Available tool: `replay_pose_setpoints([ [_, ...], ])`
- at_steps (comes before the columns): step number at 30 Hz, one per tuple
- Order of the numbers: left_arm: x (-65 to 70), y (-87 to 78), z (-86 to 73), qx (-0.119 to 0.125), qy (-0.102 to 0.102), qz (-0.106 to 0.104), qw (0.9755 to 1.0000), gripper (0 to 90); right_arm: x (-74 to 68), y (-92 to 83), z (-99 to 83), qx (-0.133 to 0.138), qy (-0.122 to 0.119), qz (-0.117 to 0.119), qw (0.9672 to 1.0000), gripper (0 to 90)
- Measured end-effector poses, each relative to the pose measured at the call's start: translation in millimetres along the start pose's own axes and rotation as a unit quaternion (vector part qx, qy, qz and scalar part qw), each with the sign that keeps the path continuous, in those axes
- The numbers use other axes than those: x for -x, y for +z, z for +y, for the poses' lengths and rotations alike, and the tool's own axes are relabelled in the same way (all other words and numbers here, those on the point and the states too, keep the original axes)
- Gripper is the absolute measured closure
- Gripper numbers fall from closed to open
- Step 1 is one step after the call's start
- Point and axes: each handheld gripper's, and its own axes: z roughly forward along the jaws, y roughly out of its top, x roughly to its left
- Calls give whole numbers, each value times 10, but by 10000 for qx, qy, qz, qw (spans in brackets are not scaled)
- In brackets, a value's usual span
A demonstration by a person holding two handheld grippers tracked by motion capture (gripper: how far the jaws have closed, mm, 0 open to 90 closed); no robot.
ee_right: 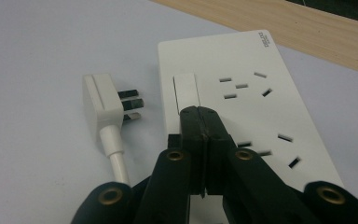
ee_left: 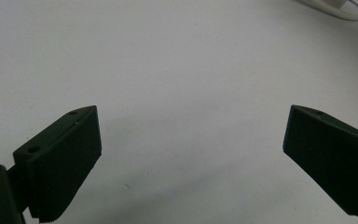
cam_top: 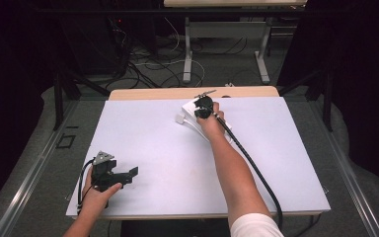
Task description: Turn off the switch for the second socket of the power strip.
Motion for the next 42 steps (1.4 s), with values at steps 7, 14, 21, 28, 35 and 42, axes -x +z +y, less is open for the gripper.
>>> replay_pose_setpoints([
  [7, 1, -4, 1, 6, 13, 11, 10000, 40, 4, -24, 8, -39, 154, 30, 9999, 881],
  [14, 7, 5, 4, 22, -23, 10, 10000, 40, 26, -77, 31, -70, 91, -12, 9999, 870],
  [21, 5, 13, -3, -13, -16, 23, 10000, 40, 36, -112, 42, -90, 149, 60, 9998, 838],
  [28, 1, 8, -7, 3, -50, 34, 10000, 42, 55, -171, 65, -159, 92, 48, 9998, 799],
  [35, 17, 30, 2, -8, -13, 18, 10000, 42, 21, -202, 70, -241, 35, 121, 9996, 734],
  [42, 16, 38, 5, -12, -20, 19, 10000, 42, -14, -219, 78, -212, 39, 191, 9996, 673],
])
